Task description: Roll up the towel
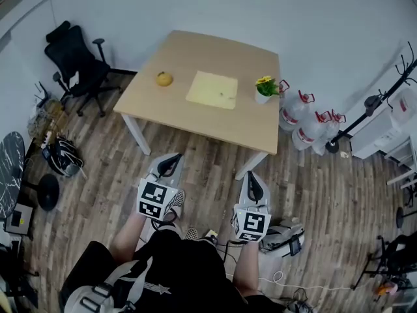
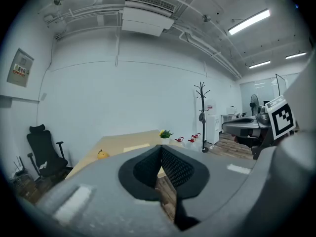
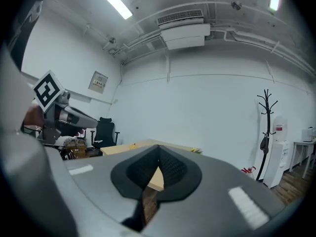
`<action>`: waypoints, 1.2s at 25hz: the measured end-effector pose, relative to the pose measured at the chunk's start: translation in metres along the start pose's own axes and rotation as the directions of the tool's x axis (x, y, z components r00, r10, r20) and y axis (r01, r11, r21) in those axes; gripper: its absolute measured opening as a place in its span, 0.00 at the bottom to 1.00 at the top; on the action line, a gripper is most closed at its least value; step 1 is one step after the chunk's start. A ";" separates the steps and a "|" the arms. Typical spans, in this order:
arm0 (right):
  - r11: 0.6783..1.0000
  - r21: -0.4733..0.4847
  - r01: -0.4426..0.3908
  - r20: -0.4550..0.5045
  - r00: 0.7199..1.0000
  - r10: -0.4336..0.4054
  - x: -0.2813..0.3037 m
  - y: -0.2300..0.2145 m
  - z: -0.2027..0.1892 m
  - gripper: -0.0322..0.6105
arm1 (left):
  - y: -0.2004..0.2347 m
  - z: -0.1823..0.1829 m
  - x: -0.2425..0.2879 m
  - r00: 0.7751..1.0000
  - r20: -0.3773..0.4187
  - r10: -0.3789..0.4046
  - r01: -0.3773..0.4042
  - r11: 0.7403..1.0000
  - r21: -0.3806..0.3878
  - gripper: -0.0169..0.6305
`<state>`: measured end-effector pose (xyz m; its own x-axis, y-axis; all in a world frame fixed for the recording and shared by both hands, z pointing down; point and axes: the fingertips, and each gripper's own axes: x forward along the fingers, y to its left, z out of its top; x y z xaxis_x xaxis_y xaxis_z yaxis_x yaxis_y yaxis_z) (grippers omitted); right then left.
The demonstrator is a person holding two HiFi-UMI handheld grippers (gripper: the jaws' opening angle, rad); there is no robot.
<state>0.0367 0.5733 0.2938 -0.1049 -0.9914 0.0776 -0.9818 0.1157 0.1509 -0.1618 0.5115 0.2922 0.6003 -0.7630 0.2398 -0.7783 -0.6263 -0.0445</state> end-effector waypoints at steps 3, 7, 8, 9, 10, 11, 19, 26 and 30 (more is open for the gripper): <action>1.000 -0.001 0.011 -0.012 1.000 -0.011 0.013 -0.008 -0.004 0.05 | 0.004 0.001 0.017 1.000 -0.007 -0.010 0.010 1.000 0.004 0.04; 1.000 -0.001 0.027 -0.024 0.999 -0.027 0.037 -0.018 -0.009 0.05 | 0.014 0.002 0.045 0.999 -0.018 -0.029 0.029 1.000 0.007 0.04; 1.000 0.000 0.030 -0.028 0.999 -0.030 0.045 -0.021 -0.010 0.05 | 0.017 0.002 0.054 0.999 -0.020 -0.034 0.034 0.999 0.006 0.04; 0.999 0.000 0.032 -0.034 0.999 -0.032 0.053 -0.023 -0.012 0.05 | 0.022 0.002 0.062 0.999 -0.022 -0.039 0.039 0.999 0.002 0.04; 0.999 0.001 0.033 -0.039 0.999 -0.033 0.062 -0.023 -0.013 0.05 | 0.027 0.001 0.070 0.999 -0.026 -0.043 0.043 0.999 -0.001 0.04; 0.999 0.001 0.034 -0.045 0.998 -0.034 0.071 -0.023 -0.014 0.05 | 0.033 0.000 0.078 0.998 -0.031 -0.046 0.046 0.999 -0.005 0.04; 0.999 0.004 0.038 -0.090 0.995 -0.037 0.157 -0.030 -0.020 0.05 | 0.083 -0.001 0.152 0.994 -0.071 -0.082 0.080 0.996 -0.035 0.04; 0.999 -0.002 0.042 -0.130 0.991 -0.042 0.232 -0.027 -0.023 0.05 | 0.134 -0.006 0.207 0.990 -0.100 -0.103 0.097 0.993 -0.066 0.04; 0.999 -0.007 0.049 -0.143 0.988 -0.050 0.268 -0.030 -0.024 0.05 | 0.159 -0.004 0.239 0.988 -0.106 -0.113 0.106 0.992 -0.071 0.04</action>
<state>0.0413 0.3056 0.3336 -0.0323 -0.9771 0.2103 -0.9845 0.0674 0.1618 -0.1428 0.2297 0.3461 0.6616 -0.6659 0.3448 -0.7214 -0.6906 0.0506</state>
